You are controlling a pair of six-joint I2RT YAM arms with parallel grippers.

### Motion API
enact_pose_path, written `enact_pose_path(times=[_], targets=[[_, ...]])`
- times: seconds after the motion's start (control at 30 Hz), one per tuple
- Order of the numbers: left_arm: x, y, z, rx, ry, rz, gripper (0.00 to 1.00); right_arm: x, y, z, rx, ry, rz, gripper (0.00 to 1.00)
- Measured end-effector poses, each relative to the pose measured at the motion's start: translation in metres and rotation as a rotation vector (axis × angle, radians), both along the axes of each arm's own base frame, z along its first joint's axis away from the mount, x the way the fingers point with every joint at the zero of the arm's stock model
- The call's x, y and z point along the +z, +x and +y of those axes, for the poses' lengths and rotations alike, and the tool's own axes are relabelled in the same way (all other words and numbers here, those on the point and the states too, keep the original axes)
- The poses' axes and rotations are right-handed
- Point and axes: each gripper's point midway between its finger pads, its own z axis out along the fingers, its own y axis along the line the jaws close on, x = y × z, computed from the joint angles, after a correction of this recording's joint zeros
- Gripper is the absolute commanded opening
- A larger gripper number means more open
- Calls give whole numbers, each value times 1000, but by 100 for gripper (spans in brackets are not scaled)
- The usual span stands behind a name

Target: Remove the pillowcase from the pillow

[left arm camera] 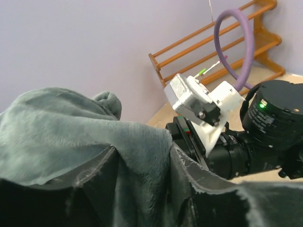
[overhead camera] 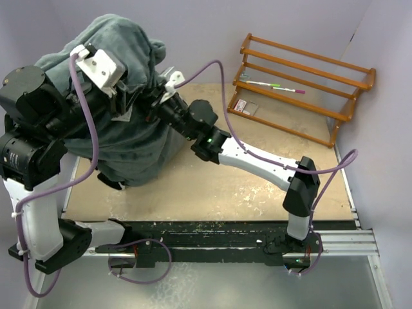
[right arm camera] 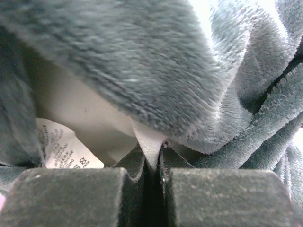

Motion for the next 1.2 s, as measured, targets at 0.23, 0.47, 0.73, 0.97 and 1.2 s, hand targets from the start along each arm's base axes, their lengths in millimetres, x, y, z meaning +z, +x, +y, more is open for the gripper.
enact_pose_path(times=[0.23, 0.47, 0.73, 0.97, 1.2], targets=[[-11, 0, 21, 82, 138, -143, 50, -4, -50, 35, -32, -57, -29, 0], [-15, 13, 45, 190, 344, -261, 57, -21, -59, 23, -103, -82, -11, 0], [-17, -28, 35, 7, 431, -209, 79, -19, -35, 4, -195, -83, 13, 0], [-56, -67, 28, -145, 460, -121, 79, -11, -28, 1, -207, -104, 19, 0], [-71, -22, 32, -22, 494, -183, 80, -12, -27, 2, -211, -111, 21, 0]])
